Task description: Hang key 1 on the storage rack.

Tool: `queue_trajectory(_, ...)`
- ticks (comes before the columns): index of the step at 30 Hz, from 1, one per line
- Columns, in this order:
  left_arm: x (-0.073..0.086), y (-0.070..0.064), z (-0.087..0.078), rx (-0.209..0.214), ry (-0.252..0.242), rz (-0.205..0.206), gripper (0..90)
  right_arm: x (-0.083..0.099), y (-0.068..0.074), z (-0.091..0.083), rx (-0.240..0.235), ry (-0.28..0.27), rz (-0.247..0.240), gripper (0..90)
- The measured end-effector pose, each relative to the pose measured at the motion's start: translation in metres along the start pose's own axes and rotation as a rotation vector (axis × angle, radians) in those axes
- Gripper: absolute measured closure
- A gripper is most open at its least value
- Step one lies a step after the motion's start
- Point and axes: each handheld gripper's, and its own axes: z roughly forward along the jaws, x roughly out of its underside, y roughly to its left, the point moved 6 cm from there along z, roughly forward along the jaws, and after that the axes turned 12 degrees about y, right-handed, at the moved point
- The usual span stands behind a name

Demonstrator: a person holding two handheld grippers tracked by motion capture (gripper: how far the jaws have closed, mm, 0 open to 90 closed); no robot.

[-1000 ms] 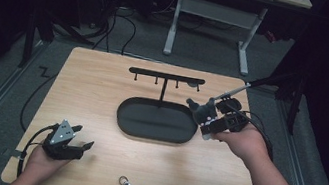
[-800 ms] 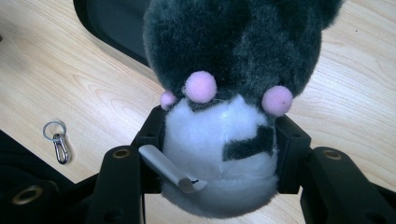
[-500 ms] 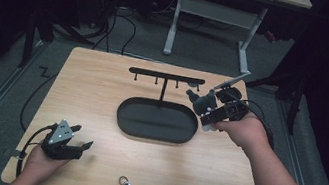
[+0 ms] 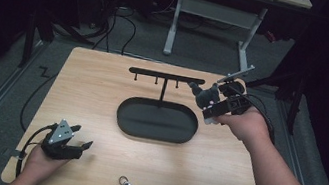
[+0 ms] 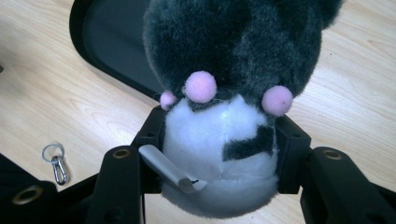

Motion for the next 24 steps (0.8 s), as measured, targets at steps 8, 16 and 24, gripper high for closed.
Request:
queue_trajectory(8, 0.0, -0.001, 0.001, 0.001, 0.003, 0.004, 29.3, 0.002, -0.013, 0.014, 0.038, 0.001, 0.026, 49.6)
queue_trajectory(16, 0.0, -0.001, 0.001, -0.003, 0.001, 0.0, 29.3, 0.001, -0.018, 0.036, 0.082, 0.01, 0.022, 49.4)
queue_trajectory(24, 0.0, -0.001, 0.001, -0.004, 0.004, 0.003, 29.4, -0.004, -0.019, 0.065, 0.101, 0.008, 0.02, 48.9)
